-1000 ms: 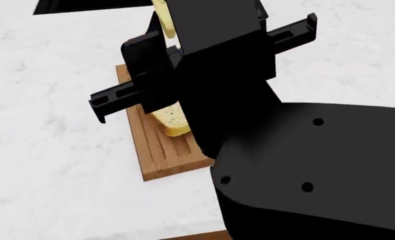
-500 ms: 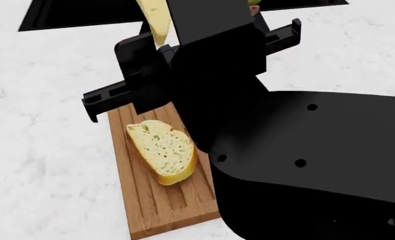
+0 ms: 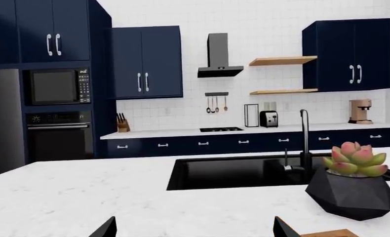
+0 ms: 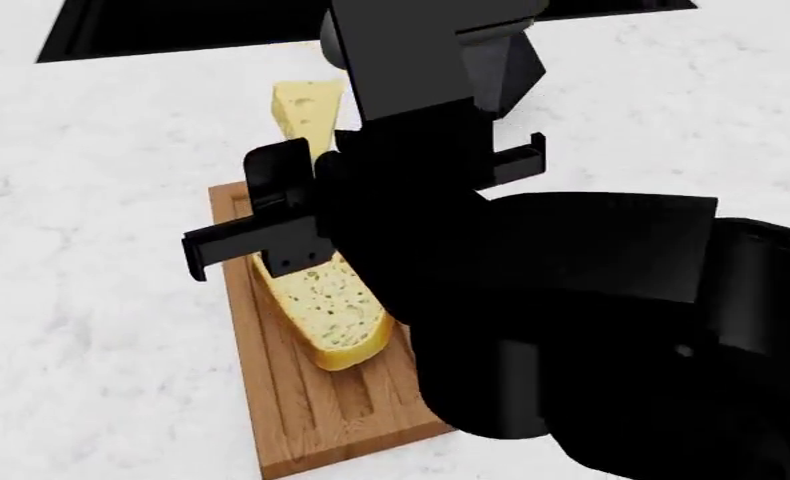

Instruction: Pick up the wedge of cheese and place it on the slice of bread to prepare a simple cheese on bread dish.

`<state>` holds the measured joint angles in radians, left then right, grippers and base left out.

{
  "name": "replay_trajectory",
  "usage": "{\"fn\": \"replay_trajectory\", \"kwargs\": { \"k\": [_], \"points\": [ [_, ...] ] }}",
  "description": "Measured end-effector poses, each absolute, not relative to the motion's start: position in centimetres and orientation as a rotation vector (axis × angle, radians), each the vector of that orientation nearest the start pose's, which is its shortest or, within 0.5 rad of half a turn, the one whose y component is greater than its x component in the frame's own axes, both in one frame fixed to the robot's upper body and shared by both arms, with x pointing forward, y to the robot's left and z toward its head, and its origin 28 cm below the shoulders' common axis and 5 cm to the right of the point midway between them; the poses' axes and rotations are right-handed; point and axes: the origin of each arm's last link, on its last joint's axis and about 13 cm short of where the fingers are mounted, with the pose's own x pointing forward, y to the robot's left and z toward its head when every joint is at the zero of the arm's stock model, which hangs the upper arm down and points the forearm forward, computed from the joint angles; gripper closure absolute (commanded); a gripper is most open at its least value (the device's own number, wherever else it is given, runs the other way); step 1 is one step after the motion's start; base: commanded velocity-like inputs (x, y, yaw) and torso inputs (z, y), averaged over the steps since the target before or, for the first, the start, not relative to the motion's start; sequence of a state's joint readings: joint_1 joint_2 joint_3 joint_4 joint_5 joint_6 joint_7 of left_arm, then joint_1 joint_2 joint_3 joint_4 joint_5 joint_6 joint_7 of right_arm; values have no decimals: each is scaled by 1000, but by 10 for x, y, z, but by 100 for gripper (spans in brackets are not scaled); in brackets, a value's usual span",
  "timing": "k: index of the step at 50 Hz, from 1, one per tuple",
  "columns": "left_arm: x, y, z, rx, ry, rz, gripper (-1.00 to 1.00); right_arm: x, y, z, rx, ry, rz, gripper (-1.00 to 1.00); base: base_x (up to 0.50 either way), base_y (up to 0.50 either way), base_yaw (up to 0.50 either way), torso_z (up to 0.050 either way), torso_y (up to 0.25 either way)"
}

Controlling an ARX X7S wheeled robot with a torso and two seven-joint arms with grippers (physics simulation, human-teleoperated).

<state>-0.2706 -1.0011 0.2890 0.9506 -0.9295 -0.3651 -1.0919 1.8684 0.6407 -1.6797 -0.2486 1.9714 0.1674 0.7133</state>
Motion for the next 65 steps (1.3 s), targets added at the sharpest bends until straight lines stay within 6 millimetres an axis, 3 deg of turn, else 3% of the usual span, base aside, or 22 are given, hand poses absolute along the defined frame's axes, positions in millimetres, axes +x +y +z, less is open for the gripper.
{"fn": "replay_trajectory", "kwargs": {
  "k": [30,51,65],
  "points": [
    [158,243,206,63,-302,183,-100,299,-45,290,-78,480,471,100,0,0,0,0,0],
    [159,243,206,60,-302,186,-100,304,-48,310,-89,598,540,100,0,0,0,0,0],
    [159,243,207,54,-302,193,-100,311,-48,306,-120,686,543,100,0,0,0,0,0]
  ]
}}
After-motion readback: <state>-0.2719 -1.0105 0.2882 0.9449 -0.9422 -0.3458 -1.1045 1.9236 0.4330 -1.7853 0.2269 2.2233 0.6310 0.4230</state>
